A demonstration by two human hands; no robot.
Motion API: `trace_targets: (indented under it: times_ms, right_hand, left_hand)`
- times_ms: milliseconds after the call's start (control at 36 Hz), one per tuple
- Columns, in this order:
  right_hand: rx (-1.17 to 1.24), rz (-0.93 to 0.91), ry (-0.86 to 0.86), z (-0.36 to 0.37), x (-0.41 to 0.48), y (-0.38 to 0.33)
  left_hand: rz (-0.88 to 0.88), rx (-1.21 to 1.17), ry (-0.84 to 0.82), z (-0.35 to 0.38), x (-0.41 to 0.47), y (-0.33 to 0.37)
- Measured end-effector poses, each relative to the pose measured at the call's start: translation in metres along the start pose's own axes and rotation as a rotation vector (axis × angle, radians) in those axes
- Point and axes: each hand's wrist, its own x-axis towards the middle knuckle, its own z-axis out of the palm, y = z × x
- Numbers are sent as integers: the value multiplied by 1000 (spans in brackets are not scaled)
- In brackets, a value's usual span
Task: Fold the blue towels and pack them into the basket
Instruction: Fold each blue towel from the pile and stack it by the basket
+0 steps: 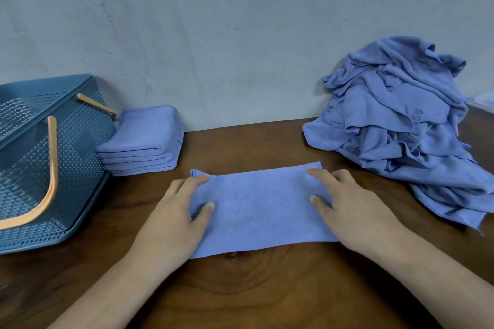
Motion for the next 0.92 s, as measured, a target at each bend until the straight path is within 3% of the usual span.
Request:
trace_targets:
  times_ms: [250, 333, 417, 500, 583, 750, 917]
  right_hand:
    - [-224, -12, -1, -7, -2, 3]
    - [-361, -51, 142, -10, -5, 1]
    - [-285, -151, 275, -11, -1, -14]
    - [12, -301, 67, -3, 4, -34]
    - [-58, -376, -140, 8, 5, -36]
    - [-154, -365, -243, 4, 12, -12]
    - [-138, -363, -312, -5, 18, 0]
  left_hand:
    - [31, 282, -12, 0, 3, -2]
    - [55, 414, 65, -3, 0, 2]
    - [180, 419, 154, -3, 1, 12]
    - [298, 253, -82, 7, 4, 35]
    - [262, 264, -382, 22, 5, 41]
    - [256, 415, -451, 13, 3, 16]
    - [211, 392, -541, 0, 11, 8]
